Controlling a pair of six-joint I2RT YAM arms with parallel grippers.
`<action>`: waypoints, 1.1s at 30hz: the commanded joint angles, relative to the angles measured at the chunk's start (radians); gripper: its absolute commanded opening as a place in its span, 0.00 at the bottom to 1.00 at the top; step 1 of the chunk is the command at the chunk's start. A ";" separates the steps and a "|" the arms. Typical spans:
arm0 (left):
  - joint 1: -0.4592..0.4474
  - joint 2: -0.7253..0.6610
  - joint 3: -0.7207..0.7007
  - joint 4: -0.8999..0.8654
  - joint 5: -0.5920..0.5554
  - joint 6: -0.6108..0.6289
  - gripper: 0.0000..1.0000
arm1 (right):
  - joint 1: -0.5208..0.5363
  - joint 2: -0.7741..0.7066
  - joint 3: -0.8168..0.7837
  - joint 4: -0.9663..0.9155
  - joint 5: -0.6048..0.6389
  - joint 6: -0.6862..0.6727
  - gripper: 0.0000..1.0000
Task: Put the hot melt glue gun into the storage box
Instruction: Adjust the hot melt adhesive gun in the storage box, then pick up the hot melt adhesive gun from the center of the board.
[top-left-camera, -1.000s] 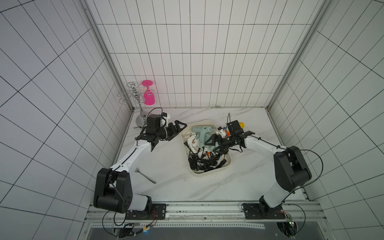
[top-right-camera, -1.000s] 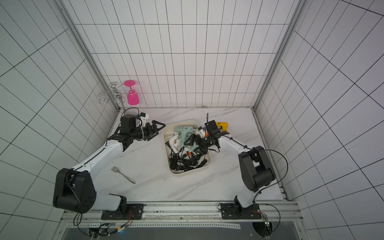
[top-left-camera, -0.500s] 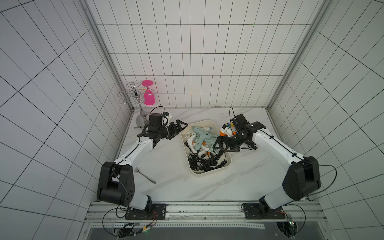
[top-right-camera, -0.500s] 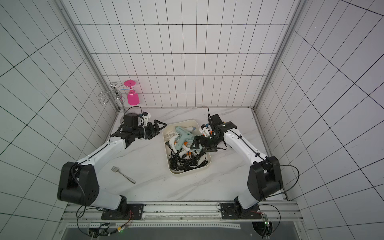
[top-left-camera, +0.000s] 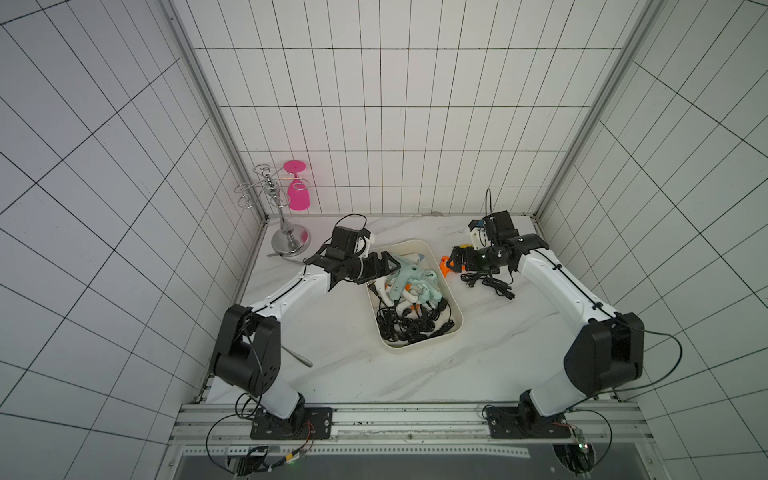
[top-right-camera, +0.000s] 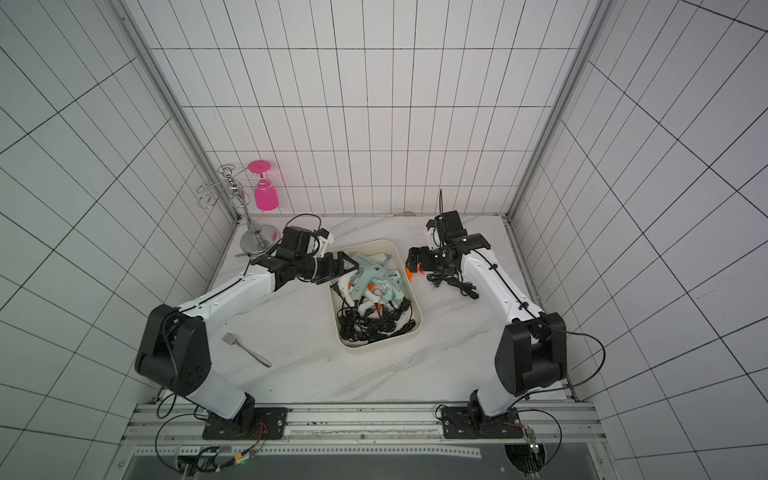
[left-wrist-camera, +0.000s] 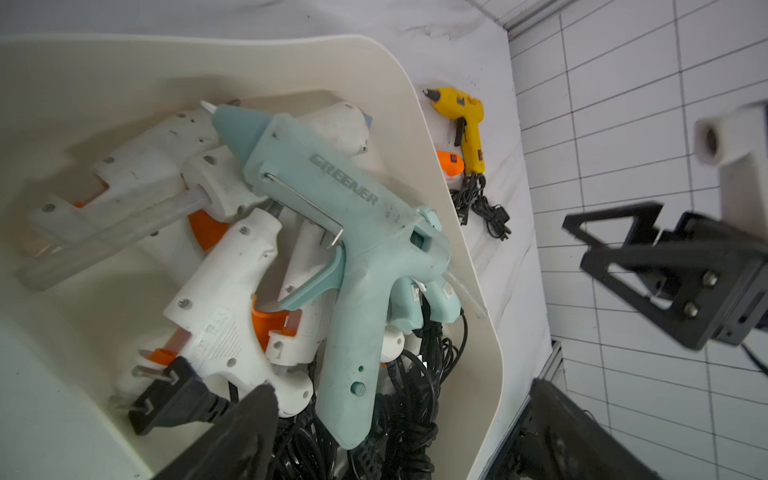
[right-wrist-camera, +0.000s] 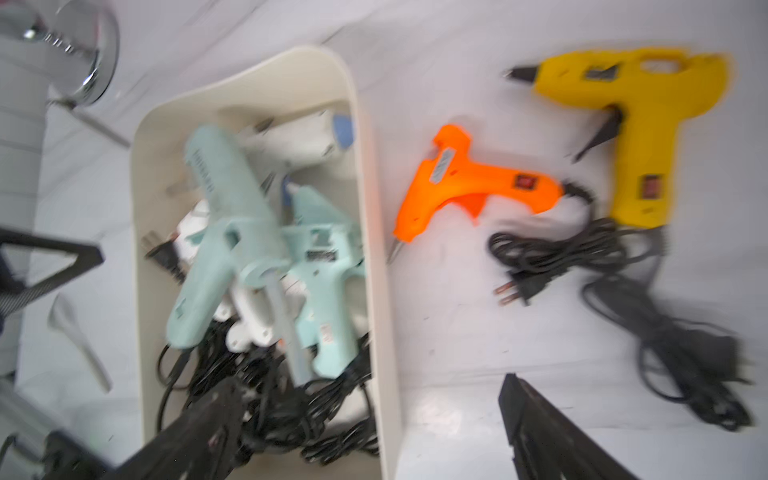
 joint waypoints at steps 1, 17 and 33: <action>-0.078 0.045 0.092 -0.174 -0.170 0.165 0.92 | -0.097 0.050 0.026 0.079 0.199 -0.056 0.99; -0.140 0.376 0.314 -0.217 -0.223 0.244 0.80 | -0.235 0.424 0.173 0.077 0.119 -0.089 0.83; -0.106 0.472 0.362 -0.379 -0.510 0.318 0.80 | -0.220 0.655 0.389 0.004 0.137 -0.127 0.67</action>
